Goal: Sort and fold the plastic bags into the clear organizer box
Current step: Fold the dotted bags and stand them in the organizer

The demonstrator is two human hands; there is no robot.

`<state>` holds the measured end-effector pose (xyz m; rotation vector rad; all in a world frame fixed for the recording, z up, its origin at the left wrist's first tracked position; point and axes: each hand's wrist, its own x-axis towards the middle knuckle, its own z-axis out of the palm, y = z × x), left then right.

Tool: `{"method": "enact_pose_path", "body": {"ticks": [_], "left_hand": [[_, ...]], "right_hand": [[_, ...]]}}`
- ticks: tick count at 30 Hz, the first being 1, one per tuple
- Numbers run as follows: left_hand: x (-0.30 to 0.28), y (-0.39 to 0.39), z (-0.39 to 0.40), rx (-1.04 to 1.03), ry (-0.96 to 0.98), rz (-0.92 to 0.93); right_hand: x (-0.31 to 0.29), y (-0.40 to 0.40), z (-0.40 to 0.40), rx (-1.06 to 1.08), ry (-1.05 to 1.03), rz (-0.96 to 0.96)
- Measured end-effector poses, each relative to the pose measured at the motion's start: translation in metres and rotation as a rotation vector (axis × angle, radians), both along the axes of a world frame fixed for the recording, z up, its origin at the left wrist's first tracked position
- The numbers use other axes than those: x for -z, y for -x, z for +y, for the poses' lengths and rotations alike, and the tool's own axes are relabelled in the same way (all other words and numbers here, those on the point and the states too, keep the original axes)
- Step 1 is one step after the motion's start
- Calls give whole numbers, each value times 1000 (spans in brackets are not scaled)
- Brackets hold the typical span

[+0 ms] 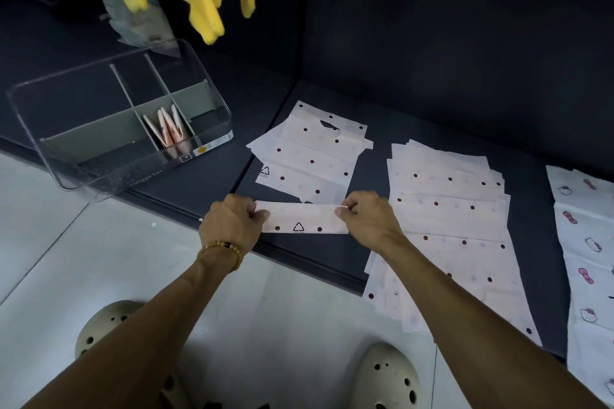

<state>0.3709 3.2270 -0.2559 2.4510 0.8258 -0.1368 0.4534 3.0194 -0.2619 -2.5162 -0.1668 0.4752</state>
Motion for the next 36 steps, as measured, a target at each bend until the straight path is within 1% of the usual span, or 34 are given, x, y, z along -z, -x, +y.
{"method": "enact_pose_path", "body": {"ticks": [5,7,8,9,11,12,13,14,16,19,21,23,24,25,27,29,30,33,36], "left_hand": [[1,-2,1,-7,-12,29],[0,1,4,-5,-60,4],[0,4,5,28,-124,-48],[1,6,6,125,-220,-145],[6,10,8,492,-387,-340],[9,13,10,663,-439,-407],[13,15,13,776,-458,-428],[15,17,16,828,-454,-420],[22,21,22,849,-418,-388],[28,23,25,850,-414,-353],[30,22,24,836,-403,-344],[31,23,24,827,-376,-335],[32,23,25,820,-352,-330],[32,24,25,814,-325,-325],[32,24,25,807,-271,-328],[32,25,25,803,-228,-337],[32,25,25,800,-219,-342],[33,25,24,776,-221,-342],[35,25,26,772,-204,-342]], "right_hand": [[6,-1,5,20,52,-57],[8,0,5,24,49,-68],[9,1,5,23,51,-73],[10,1,6,22,51,-79],[11,2,6,23,50,-85],[12,2,6,23,52,-85],[12,2,6,21,60,-86],[12,1,7,16,73,-90],[11,2,9,3,111,-120],[8,9,14,25,175,-190],[3,17,17,5,288,-369],[0,33,28,-144,304,-571],[1,42,37,-257,289,-618],[3,52,48,-380,290,-621],[12,68,64,-550,295,-523],[21,71,67,-615,274,-360],[26,70,63,-643,291,-321],[34,60,41,-706,365,-339],[32,50,17,-695,427,-342]]}}
